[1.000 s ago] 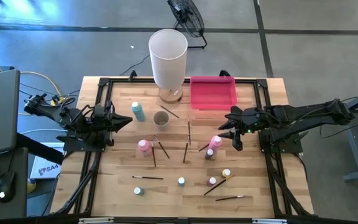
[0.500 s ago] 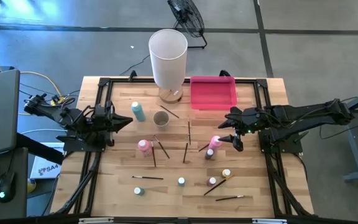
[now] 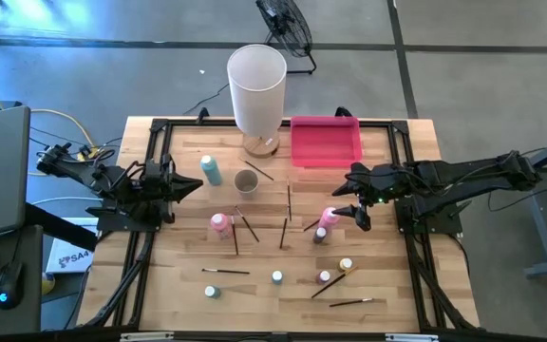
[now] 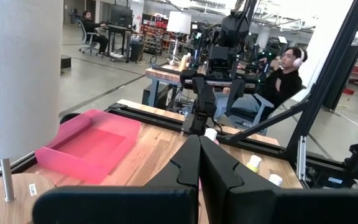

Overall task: Pick & Place Paint Supplies
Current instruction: Put the big pink paint bottle into the pink bin

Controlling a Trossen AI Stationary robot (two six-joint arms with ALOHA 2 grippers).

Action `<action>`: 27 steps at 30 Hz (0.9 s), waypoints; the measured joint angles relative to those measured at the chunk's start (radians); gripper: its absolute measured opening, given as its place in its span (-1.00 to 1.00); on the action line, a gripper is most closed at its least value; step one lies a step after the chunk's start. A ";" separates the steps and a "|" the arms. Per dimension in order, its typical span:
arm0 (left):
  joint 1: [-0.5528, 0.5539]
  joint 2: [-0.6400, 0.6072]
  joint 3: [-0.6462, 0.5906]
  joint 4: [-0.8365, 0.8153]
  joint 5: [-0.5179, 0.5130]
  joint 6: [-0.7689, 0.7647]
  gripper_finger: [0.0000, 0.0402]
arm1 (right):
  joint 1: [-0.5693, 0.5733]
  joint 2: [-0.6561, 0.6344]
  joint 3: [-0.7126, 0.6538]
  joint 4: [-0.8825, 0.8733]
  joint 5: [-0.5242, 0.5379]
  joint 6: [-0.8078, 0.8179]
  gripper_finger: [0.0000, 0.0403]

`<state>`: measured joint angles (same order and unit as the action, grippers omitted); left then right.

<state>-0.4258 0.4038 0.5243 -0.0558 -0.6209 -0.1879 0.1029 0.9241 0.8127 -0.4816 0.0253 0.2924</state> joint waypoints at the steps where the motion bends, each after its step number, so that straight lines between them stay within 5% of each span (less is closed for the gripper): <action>1: 0.000 0.000 0.000 0.000 0.000 0.000 -1.00 | 0.001 0.000 0.000 0.000 0.000 0.000 0.28; 27: 0.000 0.000 0.000 0.000 0.000 0.000 -1.00 | 0.083 0.170 -0.015 -0.045 0.028 -0.034 0.28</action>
<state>-0.4258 0.4035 0.5243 -0.0555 -0.6209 -0.1879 0.1860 1.0946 0.7975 -0.5270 0.0537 0.2588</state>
